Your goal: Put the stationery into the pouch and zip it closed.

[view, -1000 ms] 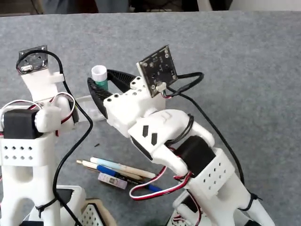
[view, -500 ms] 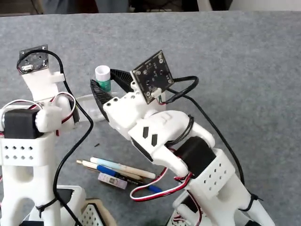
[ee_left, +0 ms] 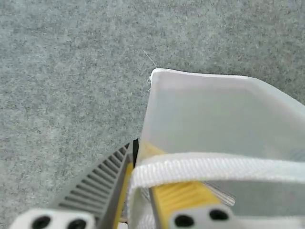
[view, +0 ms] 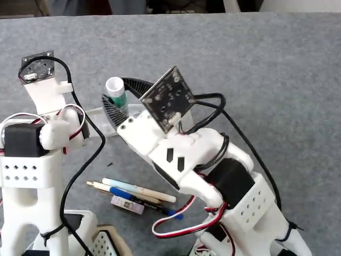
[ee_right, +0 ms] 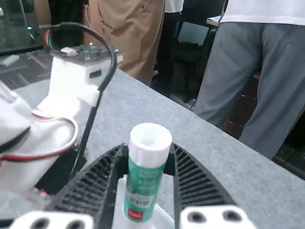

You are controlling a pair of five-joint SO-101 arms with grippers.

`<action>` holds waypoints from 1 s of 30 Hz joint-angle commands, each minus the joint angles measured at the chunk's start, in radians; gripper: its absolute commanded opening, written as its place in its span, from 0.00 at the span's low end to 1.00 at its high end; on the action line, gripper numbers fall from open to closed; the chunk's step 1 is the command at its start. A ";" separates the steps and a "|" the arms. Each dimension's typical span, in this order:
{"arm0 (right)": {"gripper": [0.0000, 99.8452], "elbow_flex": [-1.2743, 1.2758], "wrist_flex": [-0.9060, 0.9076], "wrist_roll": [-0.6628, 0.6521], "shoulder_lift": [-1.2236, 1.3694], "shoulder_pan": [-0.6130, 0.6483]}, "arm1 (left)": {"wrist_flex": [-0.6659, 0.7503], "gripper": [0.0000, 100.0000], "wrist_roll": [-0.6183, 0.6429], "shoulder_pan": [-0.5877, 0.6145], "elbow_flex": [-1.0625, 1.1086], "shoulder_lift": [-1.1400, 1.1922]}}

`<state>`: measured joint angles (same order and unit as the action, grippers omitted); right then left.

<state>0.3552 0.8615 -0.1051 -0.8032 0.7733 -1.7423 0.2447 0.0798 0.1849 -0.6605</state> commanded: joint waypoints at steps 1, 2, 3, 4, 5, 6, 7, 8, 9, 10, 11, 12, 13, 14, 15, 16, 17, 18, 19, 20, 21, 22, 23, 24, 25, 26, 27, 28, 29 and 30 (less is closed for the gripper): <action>0.11 0.048 -0.046 -0.014 -0.008 0.008 | 0.014 0.03 0.009 0.018 -0.004 0.002; 0.11 0.062 -0.058 -0.014 -0.010 0.008 | 0.014 0.03 0.009 0.018 0.001 0.002; 0.11 0.062 -0.061 -0.014 -0.010 0.008 | 0.014 0.03 0.008 0.018 0.001 0.002; 0.11 0.061 -0.060 -0.014 -0.010 0.008 | 0.014 0.03 0.008 0.018 -0.001 0.002; 0.11 0.059 -0.061 -0.014 -0.010 0.008 | 0.014 0.03 0.008 0.018 -0.002 0.002; 0.11 0.053 -0.061 -0.014 -0.010 0.009 | 0.014 0.03 0.008 0.018 -0.002 0.002; 0.11 0.045 -0.060 -0.014 -0.010 0.009 | 0.014 0.03 0.008 0.018 -0.002 0.002; 0.11 0.038 -0.060 -0.014 -0.010 0.009 | 0.014 0.03 0.008 0.018 -0.001 0.002; 0.11 0.030 -0.060 -0.014 -0.012 0.009 | 0.014 0.03 0.008 0.018 -0.001 0.002; 0.11 0.024 -0.060 -0.014 -0.012 0.009 | 0.014 0.03 0.008 0.018 -0.002 0.002; 0.11 0.019 -0.060 -0.014 -0.012 0.009 | 0.014 0.03 0.008 0.018 -0.002 0.002; 0.11 0.018 -0.060 -0.014 -0.012 0.009 | 0.014 0.03 0.006 0.018 -0.002 0.002; 0.11 0.021 -0.060 -0.012 -0.012 0.009 | 0.014 0.03 0.006 0.018 -0.001 0.002; 0.11 0.024 -0.060 -0.011 -0.012 0.009 | 0.014 0.03 0.006 0.018 -0.001 0.002; 0.11 0.031 -0.060 -0.009 -0.012 0.009 | 0.014 0.03 0.006 0.018 -0.001 0.002; 0.11 0.036 -0.060 -0.009 -0.012 0.009 | 0.014 0.03 0.006 0.018 -0.001 0.002; 0.11 0.039 -0.060 -0.008 -0.012 0.009 | 0.014 0.03 0.006 0.018 -0.001 0.002; 0.11 0.041 -0.060 -0.008 -0.012 0.009 | 0.014 0.03 0.006 0.018 -0.001 0.002; 0.11 0.039 -0.060 -0.011 -0.012 0.006 | 0.014 0.03 0.006 0.018 -0.001 0.002; 0.11 0.038 -0.063 -0.012 -0.012 0.006 | 0.014 0.03 0.006 0.018 -0.001 0.002; 0.11 0.035 -0.061 -0.012 -0.012 0.006 | 0.014 0.03 0.005 0.018 -0.001 0.002; 0.11 0.035 -0.061 -0.012 -0.012 0.006 | 0.014 0.03 0.005 0.018 -0.001 0.002; 0.11 0.035 -0.061 -0.014 -0.012 0.005 | 0.014 0.03 0.005 0.018 -0.001 0.002; 0.11 0.035 -0.061 -0.014 -0.012 0.005 | 0.014 0.03 0.005 0.018 -0.001 0.002; 0.11 0.035 -0.061 -0.014 -0.012 0.005 | 0.014 0.03 0.005 0.018 -0.001 0.002; 0.11 0.035 -0.061 -0.014 -0.016 0.005 | 0.014 0.03 0.005 0.018 -0.001 0.002; 0.11 0.035 -0.061 -0.014 -0.025 0.005 | 0.014 0.03 0.005 0.018 0.001 0.002; 0.12 0.035 -0.061 -0.014 -0.035 0.005 | 0.014 0.03 0.005 0.018 0.001 0.002; 0.14 0.036 -0.060 -0.014 -0.044 0.005 | 0.014 0.03 0.005 0.018 0.001 0.002; 0.17 0.036 -0.057 -0.014 -0.050 0.005 | 0.014 0.03 0.005 0.018 0.001 0.002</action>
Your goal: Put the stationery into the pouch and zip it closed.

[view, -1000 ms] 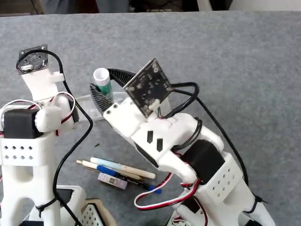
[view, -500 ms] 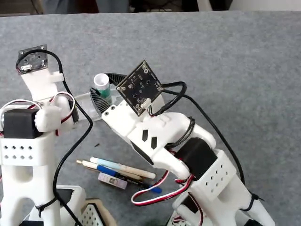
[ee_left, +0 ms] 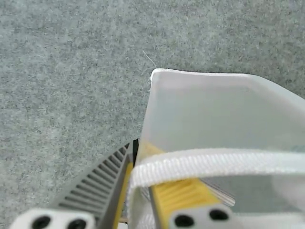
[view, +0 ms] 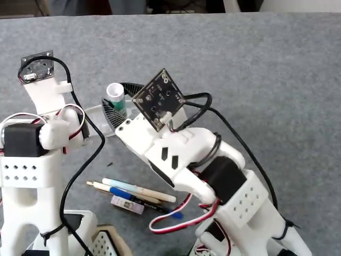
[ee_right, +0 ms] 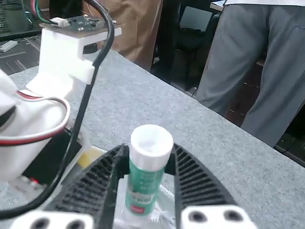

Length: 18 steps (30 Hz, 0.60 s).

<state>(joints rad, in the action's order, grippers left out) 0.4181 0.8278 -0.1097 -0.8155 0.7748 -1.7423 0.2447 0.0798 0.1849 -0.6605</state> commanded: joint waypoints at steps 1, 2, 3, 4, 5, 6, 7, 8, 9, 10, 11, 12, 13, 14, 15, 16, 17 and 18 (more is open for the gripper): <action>0.20 -0.030 -0.003 -0.009 -0.041 0.003 | 0.014 0.03 0.005 0.018 0.001 0.002; 0.23 -0.036 0.021 -0.009 -0.042 0.006 | 0.014 0.03 0.005 0.018 0.001 0.002; 0.25 -0.042 0.048 -0.009 -0.042 0.008 | 0.014 0.03 0.005 0.018 0.001 0.002; 0.27 -0.048 0.075 -0.009 -0.042 0.009 | 0.014 0.03 0.005 0.018 0.001 0.002; 0.27 -0.053 0.092 -0.009 -0.042 0.009 | 0.014 0.03 0.005 0.018 0.001 0.002; 0.27 -0.058 0.101 -0.009 -0.042 0.009 | 0.014 0.03 0.005 0.018 0.001 0.002; 0.27 -0.061 0.104 -0.009 -0.042 0.009 | 0.014 0.03 0.005 0.016 0.001 0.002; 0.27 -0.061 0.103 -0.009 -0.044 0.009 | 0.014 0.03 0.005 0.016 0.001 0.003; 0.27 -0.061 0.101 -0.009 -0.044 0.009 | 0.014 0.03 0.005 0.016 0.001 0.003; 0.27 -0.061 0.101 -0.009 -0.044 0.009 | 0.014 0.03 0.005 0.016 0.001 0.003; 0.27 -0.061 0.101 -0.009 -0.044 0.009 | 0.014 0.03 0.005 0.016 0.001 0.003; 0.27 -0.061 0.101 -0.009 -0.044 0.009 | 0.014 0.03 0.006 0.016 0.001 0.003; 0.27 -0.062 0.101 -0.009 -0.045 0.008 | 0.014 0.03 0.006 0.016 0.001 0.003; 0.27 -0.064 0.101 -0.009 -0.047 0.005 | 0.014 0.03 0.006 0.016 0.001 0.003; 0.27 -0.064 0.101 -0.009 -0.048 0.003 | 0.014 0.03 0.006 0.018 -0.001 0.003; 0.27 -0.064 0.106 -0.009 -0.050 -0.002 | 0.014 0.03 0.006 0.018 -0.007 0.003; 0.27 -0.065 0.114 -0.009 -0.051 -0.014 | 0.012 0.03 0.006 0.018 -0.010 0.003; 0.27 -0.070 0.135 -0.009 -0.061 -0.031 | 0.006 0.03 0.003 0.018 -0.021 0.003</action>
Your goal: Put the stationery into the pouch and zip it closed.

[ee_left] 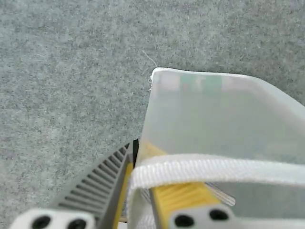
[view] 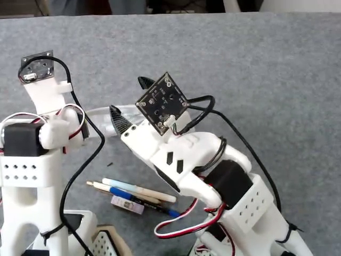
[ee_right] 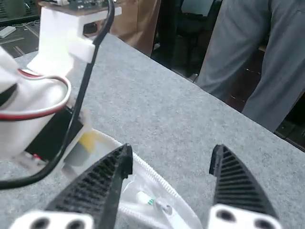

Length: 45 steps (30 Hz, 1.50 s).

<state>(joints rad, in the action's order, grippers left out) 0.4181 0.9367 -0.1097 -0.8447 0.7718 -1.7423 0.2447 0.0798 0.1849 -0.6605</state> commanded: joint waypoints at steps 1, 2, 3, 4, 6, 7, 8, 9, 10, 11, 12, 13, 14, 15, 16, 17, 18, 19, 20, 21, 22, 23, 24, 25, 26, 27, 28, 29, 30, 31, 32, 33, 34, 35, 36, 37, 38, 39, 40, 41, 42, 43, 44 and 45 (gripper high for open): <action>0.27 -0.082 0.063 -0.009 -0.045 -0.048 | -0.008 0.03 0.003 0.018 -0.039 0.003; 0.27 -0.102 0.104 -0.009 -0.062 -0.068 | -0.018 0.03 0.003 0.021 -0.062 0.002; 0.27 -0.124 0.146 -0.009 -0.081 -0.084 | -0.020 0.03 0.003 0.036 -0.081 0.002; 0.27 -0.148 0.190 -0.009 -0.097 -0.095 | -0.020 0.03 0.003 0.058 -0.096 0.002; 0.27 -0.177 0.278 -0.009 -0.131 -0.101 | -0.020 0.03 0.011 0.093 -0.104 0.002; 0.27 -0.179 0.321 -0.012 -0.143 -0.101 | -0.020 0.03 0.011 0.107 -0.104 0.002; 0.27 -0.176 0.365 -0.023 -0.154 -0.101 | -0.020 0.03 0.012 0.116 -0.104 0.002; 0.27 -0.166 0.410 -0.038 -0.160 -0.103 | -0.021 0.03 0.012 0.124 -0.104 -0.008; 0.27 -0.151 0.446 -0.051 -0.160 -0.103 | -0.021 0.03 0.012 0.131 -0.104 -0.009; 0.27 -0.133 0.477 -0.058 -0.159 -0.103 | -0.021 0.03 0.014 0.145 -0.104 -0.009; 0.27 -0.104 0.499 -0.058 -0.153 -0.103 | -0.023 0.03 0.020 0.162 -0.101 -0.009; 0.27 -0.064 0.511 -0.057 -0.145 -0.103 | -0.023 0.03 0.031 0.182 -0.091 -0.002; 0.27 -0.019 0.514 -0.057 -0.136 -0.103 | -0.023 0.03 0.038 0.197 -0.082 0.002; 0.27 0.033 0.511 -0.057 -0.124 -0.101 | -0.023 0.03 0.040 0.216 -0.071 0.002; 0.27 0.084 0.502 -0.057 -0.110 -0.098 | -0.021 0.03 0.041 0.239 -0.061 0.003; 0.27 0.134 0.485 -0.057 -0.093 -0.097 | -0.021 0.03 0.044 0.266 -0.053 0.003; 0.27 0.179 0.465 -0.057 -0.074 -0.097 | -0.020 0.03 0.046 0.291 -0.050 0.003; 0.27 0.219 0.442 -0.063 -0.053 -0.095 | -0.020 0.03 0.046 0.318 -0.048 0.003; 0.27 0.249 0.419 -0.063 -0.030 -0.095 | -0.020 0.03 0.046 0.343 -0.048 0.005; 0.27 0.266 0.400 -0.063 -0.002 -0.086 | -0.020 0.03 0.044 0.361 -0.048 0.005; 0.27 0.282 0.388 -0.064 0.030 -0.060 | -0.018 0.03 0.044 0.375 -0.048 0.005; 0.27 0.291 0.381 -0.064 0.067 -0.028 | -0.018 0.03 0.044 0.384 -0.048 0.005; 0.27 0.297 0.376 -0.064 0.107 0.008 | -0.018 0.03 0.044 0.390 -0.048 0.005; 0.27 0.295 0.376 -0.064 0.153 0.044 | -0.018 0.03 0.044 0.392 -0.048 0.009; 0.27 0.292 0.373 -0.064 0.203 0.075 | -0.018 0.03 0.044 0.392 -0.048 0.018; 0.27 0.289 0.359 -0.066 0.252 0.101 | -0.018 0.03 0.044 0.392 -0.048 0.032; 0.27 0.286 0.345 -0.066 0.305 0.124 | -0.018 0.03 0.044 0.392 -0.048 0.046; 0.27 0.283 0.327 -0.066 0.357 0.143 | -0.018 0.03 0.044 0.394 -0.048 0.063; 0.27 0.274 0.311 -0.066 0.407 0.158 | -0.018 0.03 0.044 0.394 -0.050 0.078; 0.27 0.263 0.299 -0.066 0.453 0.175 | -0.018 0.03 0.044 0.394 -0.051 0.087; 0.27 0.249 0.293 -0.066 0.499 0.192 | -0.018 0.03 0.044 0.394 -0.054 0.095; 0.27 0.236 0.290 -0.066 0.542 0.209 | -0.018 0.03 0.044 0.394 -0.056 0.103; 0.27 0.219 0.288 -0.066 0.585 0.229 | -0.018 0.03 0.044 0.394 -0.058 0.106; 0.27 0.200 0.288 -0.068 0.627 0.247 | -0.018 0.03 0.044 0.394 -0.058 0.107; 0.27 0.179 0.288 -0.077 0.668 0.265 | -0.018 0.03 0.044 0.394 -0.058 0.109; 0.27 0.160 0.285 -0.086 0.710 0.272 | -0.018 0.03 0.046 0.394 -0.058 0.112; 0.27 0.143 0.270 -0.092 0.751 0.272 | -0.018 0.03 0.046 0.394 -0.058 0.110; 0.27 0.130 0.252 -0.094 0.792 0.264 | -0.018 0.03 0.046 0.395 -0.058 0.110; 0.27 0.114 0.236 -0.094 0.831 0.258 | -0.018 0.03 0.046 0.397 -0.058 0.110; 0.27 0.101 0.221 -0.094 0.869 0.256 | -0.017 0.03 0.046 0.407 -0.058 0.106; 0.27 0.091 0.209 -0.094 0.898 0.255 | -0.017 0.03 0.046 0.418 -0.059 0.104; 0.27 0.079 0.196 -0.094 0.928 0.252 | -0.017 0.03 0.046 0.430 -0.059 0.107; 0.27 0.071 0.186 -0.094 0.949 0.249 | -0.017 0.03 0.046 0.447 -0.059 0.114; 0.27 0.067 0.175 -0.094 0.970 0.242 | -0.017 0.03 0.046 0.463 -0.058 0.114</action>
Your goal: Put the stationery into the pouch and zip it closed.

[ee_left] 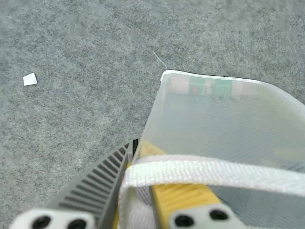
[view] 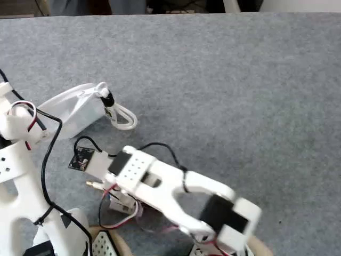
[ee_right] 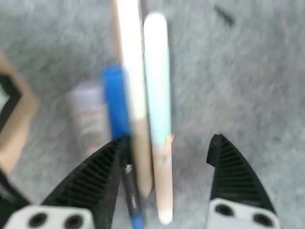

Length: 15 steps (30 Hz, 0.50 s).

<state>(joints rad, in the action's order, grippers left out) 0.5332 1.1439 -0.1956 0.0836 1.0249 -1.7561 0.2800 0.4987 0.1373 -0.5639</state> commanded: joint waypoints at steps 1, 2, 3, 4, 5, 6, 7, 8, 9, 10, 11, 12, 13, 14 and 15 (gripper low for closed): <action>0.27 -0.054 -0.041 -0.008 0.061 -0.017 | -0.003 0.03 0.011 0.050 -0.010 0.017; 0.27 -0.059 -0.057 -0.008 0.076 -0.018 | -0.003 0.03 0.009 0.048 -0.010 0.017; 0.27 -0.067 -0.066 -0.008 0.093 -0.018 | -0.003 0.03 0.009 0.048 -0.010 0.014; 0.27 -0.073 -0.074 -0.008 0.108 -0.018 | -0.003 0.03 0.009 0.048 -0.012 0.011; 0.27 -0.084 -0.075 -0.008 0.124 -0.018 | -0.003 0.03 0.009 0.048 -0.012 0.009; 0.27 -0.094 -0.077 -0.008 0.139 -0.018 | -0.003 0.03 0.009 0.048 -0.012 0.009; 0.27 -0.104 -0.078 -0.008 0.154 -0.018 | -0.003 0.03 0.009 0.048 -0.012 0.012; 0.27 -0.111 -0.078 -0.008 0.170 -0.018 | -0.003 0.03 0.009 0.048 -0.012 0.014; 0.27 -0.120 -0.078 -0.008 0.186 -0.018 | -0.003 0.03 0.009 0.048 -0.012 0.014; 0.27 -0.128 -0.075 -0.008 0.203 -0.018 | -0.003 0.03 0.009 0.048 -0.012 0.014; 0.27 -0.136 -0.074 -0.008 0.220 -0.018 | -0.003 0.03 0.009 0.048 -0.012 0.011; 0.27 -0.140 -0.074 -0.008 0.237 -0.020 | -0.003 0.03 0.009 0.048 -0.012 0.009; 0.26 -0.145 -0.074 -0.008 0.255 -0.025 | -0.003 0.03 0.009 0.048 -0.012 0.009; 0.25 -0.150 -0.074 -0.008 0.272 -0.029 | -0.003 0.03 0.009 0.048 -0.012 0.009; 0.22 -0.157 -0.074 -0.008 0.288 -0.031 | -0.003 0.03 0.009 0.048 -0.012 0.009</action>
<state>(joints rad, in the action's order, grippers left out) 0.3951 1.1101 -0.1956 0.3030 1.0234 -1.7561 0.2800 0.5340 0.1373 -0.5608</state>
